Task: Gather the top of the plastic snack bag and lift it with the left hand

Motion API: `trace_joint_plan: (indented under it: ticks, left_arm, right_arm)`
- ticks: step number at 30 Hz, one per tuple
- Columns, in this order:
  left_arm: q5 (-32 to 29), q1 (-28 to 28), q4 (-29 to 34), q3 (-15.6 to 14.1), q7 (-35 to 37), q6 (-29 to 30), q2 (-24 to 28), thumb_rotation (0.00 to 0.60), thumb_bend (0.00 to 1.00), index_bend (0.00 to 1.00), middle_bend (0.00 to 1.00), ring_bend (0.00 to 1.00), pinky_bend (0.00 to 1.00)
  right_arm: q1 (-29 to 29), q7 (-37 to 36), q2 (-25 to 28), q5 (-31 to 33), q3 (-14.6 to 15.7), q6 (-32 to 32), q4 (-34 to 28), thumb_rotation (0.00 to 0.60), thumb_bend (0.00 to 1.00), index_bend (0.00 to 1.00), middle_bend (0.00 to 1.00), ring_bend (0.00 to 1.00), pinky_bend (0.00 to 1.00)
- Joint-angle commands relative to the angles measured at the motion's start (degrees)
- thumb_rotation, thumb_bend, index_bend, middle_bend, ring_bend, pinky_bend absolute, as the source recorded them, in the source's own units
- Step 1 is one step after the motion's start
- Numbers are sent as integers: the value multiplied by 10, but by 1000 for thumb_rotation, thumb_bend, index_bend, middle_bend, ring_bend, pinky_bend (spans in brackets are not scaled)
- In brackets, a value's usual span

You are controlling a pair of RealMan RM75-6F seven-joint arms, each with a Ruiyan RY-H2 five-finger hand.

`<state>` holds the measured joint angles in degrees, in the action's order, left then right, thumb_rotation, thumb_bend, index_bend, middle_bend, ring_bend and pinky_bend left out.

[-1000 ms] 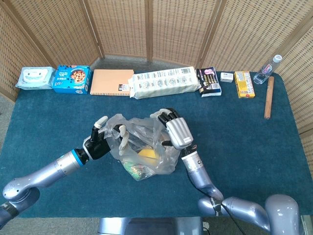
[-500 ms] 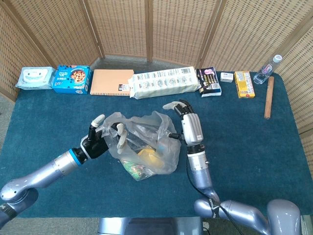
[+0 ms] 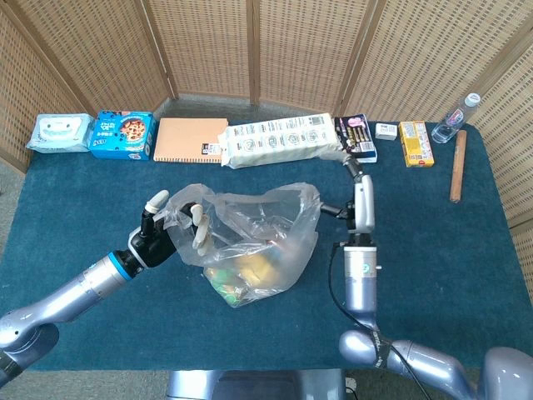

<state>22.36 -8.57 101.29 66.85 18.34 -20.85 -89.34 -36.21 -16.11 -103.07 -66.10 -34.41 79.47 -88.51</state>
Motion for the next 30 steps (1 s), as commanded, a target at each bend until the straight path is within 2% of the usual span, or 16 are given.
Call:
trace_joint_plan:
  ticks: [1,8,13,19,30]
  left_arm:
    - [2,1,2,2,0,5,0,0,278,547,614,648,550]
    - [11,1,10,2,-3,20,-5,0,277,547,614,648,547]
    - [17,3,15,3,-3,29,-9,0,278,547,614,648,519]
    - [24,6,21,6,-5,42,-17,0,278,547,614,646,487]
    - [59,7,42,5,-20,91,-34,0,277,547,613,551,394]
  right_arm:
    - [5,-19,14,22,-21,-12,-15,600,147,337,353,266,128]
    - [7,-99,37,28,-48,-38,-20,600,74,301,328,233,127]
    - [28,-144,68,36,-52,-55,-60,600,35,267,308,212,121]
    - [52,-174,103,35,-46,-68,-94,600,22,253,292,195,114]
    - [73,-210,143,28,-30,-85,-121,600,16,233,273,179,109]
